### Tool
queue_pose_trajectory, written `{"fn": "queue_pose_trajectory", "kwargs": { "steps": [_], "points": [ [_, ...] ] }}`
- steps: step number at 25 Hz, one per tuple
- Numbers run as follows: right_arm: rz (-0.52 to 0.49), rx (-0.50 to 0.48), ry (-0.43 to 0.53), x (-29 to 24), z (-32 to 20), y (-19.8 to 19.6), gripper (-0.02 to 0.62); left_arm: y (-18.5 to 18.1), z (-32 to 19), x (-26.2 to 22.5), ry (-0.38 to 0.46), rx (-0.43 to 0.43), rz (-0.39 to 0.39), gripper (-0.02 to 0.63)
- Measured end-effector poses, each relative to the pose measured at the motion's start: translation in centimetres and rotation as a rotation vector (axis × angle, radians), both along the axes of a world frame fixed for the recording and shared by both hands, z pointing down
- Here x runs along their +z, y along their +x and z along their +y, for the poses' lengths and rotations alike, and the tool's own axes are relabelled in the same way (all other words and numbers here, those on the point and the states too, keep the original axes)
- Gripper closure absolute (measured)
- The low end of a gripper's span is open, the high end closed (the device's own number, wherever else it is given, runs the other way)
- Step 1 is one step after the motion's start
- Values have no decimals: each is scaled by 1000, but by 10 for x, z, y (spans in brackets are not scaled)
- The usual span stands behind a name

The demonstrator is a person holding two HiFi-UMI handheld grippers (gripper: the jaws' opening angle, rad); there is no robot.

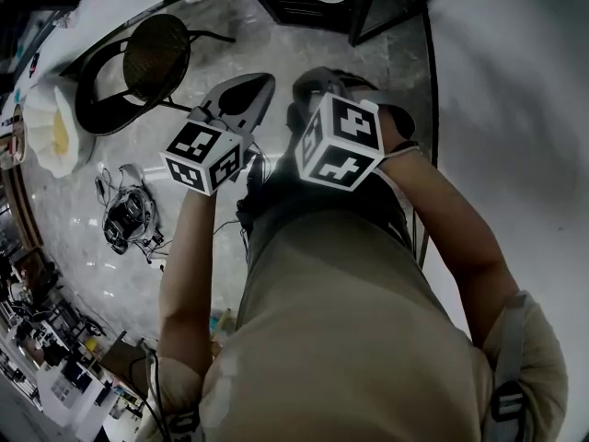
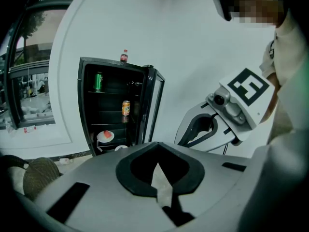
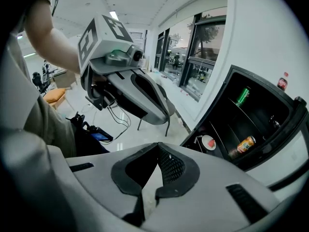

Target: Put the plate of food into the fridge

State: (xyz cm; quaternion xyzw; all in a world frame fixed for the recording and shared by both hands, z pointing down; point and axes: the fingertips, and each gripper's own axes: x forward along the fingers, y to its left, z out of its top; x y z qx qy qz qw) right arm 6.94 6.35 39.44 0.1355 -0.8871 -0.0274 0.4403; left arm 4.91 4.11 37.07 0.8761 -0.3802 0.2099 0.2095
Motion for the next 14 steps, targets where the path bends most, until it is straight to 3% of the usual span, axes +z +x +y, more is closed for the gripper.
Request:
{"fn": "queue_pose_trajectory", "kwargs": {
  "steps": [9, 14],
  "points": [
    [57, -6, -7, 9, 2, -14, 574, -21, 3, 5, 7, -11, 50, 595],
    [76, 42, -48, 13, 8, -29, 574, -36, 17, -3, -9, 19, 57, 595]
  ]
}}
